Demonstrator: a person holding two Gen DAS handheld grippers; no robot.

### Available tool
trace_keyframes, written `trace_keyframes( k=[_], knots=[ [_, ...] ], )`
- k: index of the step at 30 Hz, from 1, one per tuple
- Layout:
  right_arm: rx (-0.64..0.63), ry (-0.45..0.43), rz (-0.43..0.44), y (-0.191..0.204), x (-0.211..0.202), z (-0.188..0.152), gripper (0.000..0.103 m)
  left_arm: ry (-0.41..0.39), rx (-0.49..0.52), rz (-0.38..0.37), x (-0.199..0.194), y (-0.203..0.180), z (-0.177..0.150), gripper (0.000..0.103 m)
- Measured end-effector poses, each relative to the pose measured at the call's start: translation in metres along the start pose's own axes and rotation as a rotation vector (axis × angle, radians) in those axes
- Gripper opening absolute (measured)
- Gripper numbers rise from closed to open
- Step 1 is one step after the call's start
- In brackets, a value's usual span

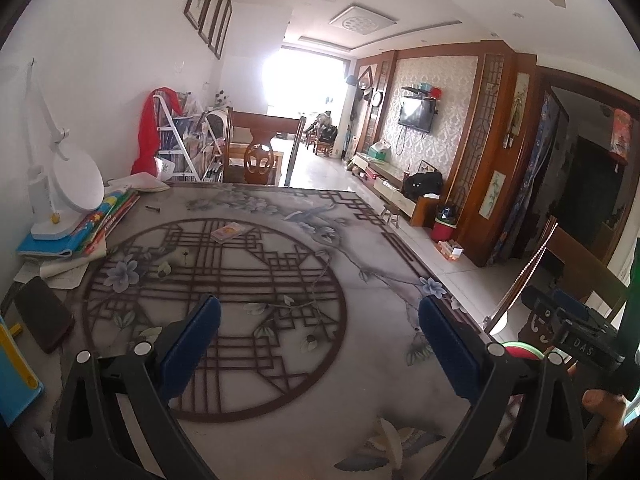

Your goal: Collect trash

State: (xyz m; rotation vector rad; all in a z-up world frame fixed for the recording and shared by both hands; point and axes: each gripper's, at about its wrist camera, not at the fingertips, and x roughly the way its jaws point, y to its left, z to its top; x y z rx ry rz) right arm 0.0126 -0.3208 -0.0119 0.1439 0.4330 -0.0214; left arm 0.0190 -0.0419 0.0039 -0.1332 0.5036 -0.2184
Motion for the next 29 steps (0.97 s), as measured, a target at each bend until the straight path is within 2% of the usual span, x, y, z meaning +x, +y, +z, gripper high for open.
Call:
trace_keyframes(
  k=[20, 22, 25, 26, 29],
  knots=[
    [-0.012, 0.016, 0.008, -0.003, 0.0, -0.005, 0.098, -0.004, 0.001, 0.002, 0.001, 0.004, -0.004, 0.095],
    [-0.015, 0.029, 0.013, -0.002, 0.003, -0.004, 0.098, 0.0, 0.012, 0.021, 0.003, 0.005, -0.004, 0.095],
    [0.005, 0.108, 0.06, -0.002, 0.024, -0.005, 0.098, 0.042, 0.029, 0.139, 0.014, 0.014, -0.006, 0.095],
    [0.019, 0.18, 0.066, -0.001, 0.042, -0.006, 0.098, 0.058, 0.023, 0.154, 0.017, 0.019, -0.007, 0.095],
    [0.031, 0.302, 0.062, 0.011, 0.093, -0.007, 0.098, 0.081, -0.049, 0.182, 0.021, 0.036, -0.008, 0.095]
  ],
)
